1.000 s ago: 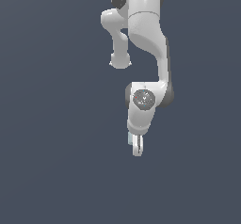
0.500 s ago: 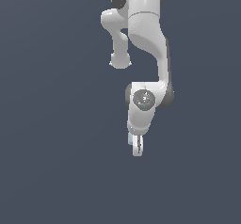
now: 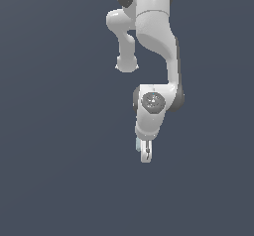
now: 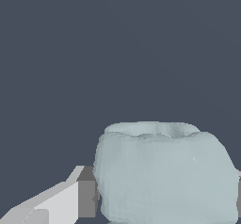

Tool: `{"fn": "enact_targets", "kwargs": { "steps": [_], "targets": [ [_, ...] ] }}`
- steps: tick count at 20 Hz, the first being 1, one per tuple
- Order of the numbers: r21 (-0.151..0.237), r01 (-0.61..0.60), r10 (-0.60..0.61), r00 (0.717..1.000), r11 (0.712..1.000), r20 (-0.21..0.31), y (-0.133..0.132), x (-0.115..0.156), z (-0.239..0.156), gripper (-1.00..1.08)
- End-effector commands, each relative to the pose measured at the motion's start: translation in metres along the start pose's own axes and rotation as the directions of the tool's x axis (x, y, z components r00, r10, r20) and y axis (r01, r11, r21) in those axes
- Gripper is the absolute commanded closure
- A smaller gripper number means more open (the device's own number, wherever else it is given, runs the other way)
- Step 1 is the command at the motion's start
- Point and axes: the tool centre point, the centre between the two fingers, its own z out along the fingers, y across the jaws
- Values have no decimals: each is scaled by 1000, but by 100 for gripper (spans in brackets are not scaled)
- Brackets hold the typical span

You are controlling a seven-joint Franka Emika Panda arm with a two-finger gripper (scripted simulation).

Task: Pick up the object and move it to a goal position.

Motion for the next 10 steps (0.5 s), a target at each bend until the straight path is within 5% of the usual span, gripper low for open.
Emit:
{"fn": "enact_targets", "kwargs": {
  "steps": [1, 10],
  "targets": [
    [1, 1, -1, 1000, 1000, 0, 5, -4, -3, 108],
    [0, 1, -1, 1000, 1000, 1, 45, -33, -25, 108]
  ]
}}
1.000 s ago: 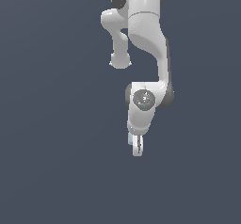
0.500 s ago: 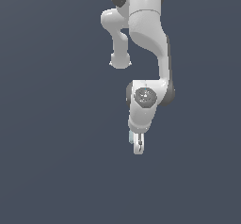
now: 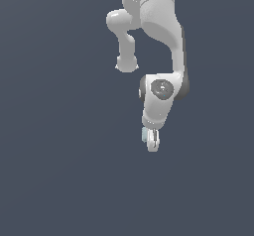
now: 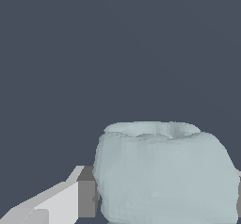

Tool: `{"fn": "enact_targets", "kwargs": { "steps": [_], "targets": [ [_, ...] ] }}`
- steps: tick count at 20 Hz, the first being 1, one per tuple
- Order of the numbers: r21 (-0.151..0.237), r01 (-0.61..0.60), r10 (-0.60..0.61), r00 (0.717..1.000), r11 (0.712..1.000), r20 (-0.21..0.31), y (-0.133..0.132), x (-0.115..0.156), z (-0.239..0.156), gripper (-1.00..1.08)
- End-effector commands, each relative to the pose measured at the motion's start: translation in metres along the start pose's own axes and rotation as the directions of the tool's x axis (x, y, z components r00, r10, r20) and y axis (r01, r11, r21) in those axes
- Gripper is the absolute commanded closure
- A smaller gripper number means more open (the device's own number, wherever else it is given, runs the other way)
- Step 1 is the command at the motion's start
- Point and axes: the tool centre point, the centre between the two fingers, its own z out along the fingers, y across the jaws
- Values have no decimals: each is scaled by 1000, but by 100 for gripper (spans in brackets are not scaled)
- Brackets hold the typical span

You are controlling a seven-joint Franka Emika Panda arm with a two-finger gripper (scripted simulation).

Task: Pick up the object and move it to a goal position.

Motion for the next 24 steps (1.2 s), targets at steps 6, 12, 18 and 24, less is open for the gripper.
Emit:
{"fn": "enact_targets", "kwargs": {
  "steps": [6, 12, 18, 24],
  "targets": [
    [1, 1, -1, 1000, 1000, 1, 51, -38, -30, 108],
    [1, 1, -1, 1000, 1000, 1, 89, -66, -52, 108],
    [1, 1, -1, 1000, 1000, 0, 114, -85, -68, 108],
    [1, 1, -1, 1000, 1000, 0, 122, -92, -73, 108]
  ]
}}
